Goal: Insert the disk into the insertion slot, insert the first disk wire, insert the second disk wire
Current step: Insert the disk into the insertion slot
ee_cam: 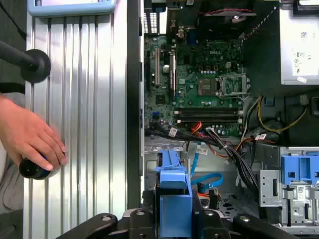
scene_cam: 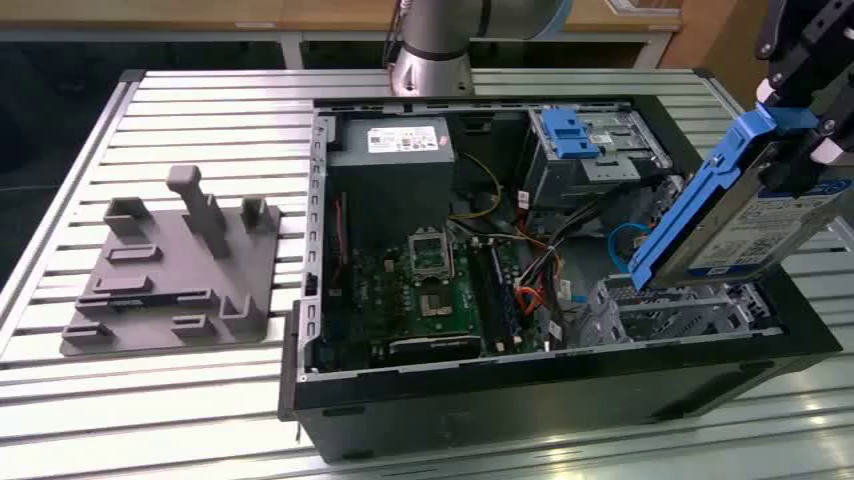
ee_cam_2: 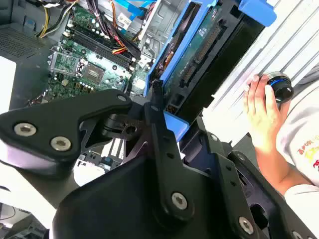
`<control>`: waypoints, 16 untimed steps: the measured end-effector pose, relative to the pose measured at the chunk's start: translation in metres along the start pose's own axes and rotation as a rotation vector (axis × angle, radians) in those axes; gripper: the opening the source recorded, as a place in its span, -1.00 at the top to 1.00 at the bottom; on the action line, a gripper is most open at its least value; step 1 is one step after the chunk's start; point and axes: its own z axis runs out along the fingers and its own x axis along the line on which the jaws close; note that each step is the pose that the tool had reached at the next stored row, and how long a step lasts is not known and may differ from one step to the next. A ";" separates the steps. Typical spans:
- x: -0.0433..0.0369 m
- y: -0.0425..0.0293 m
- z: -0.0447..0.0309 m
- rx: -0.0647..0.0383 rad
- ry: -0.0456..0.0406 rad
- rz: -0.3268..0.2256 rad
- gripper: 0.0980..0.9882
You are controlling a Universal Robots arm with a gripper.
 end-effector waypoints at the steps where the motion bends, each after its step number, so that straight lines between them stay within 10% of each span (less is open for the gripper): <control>1: 0.0000 0.0000 0.0000 0.000 0.0000 0.000 0.40; 16: 0.0000 0.0000 0.0000 0.000 -0.0001 0.000 0.40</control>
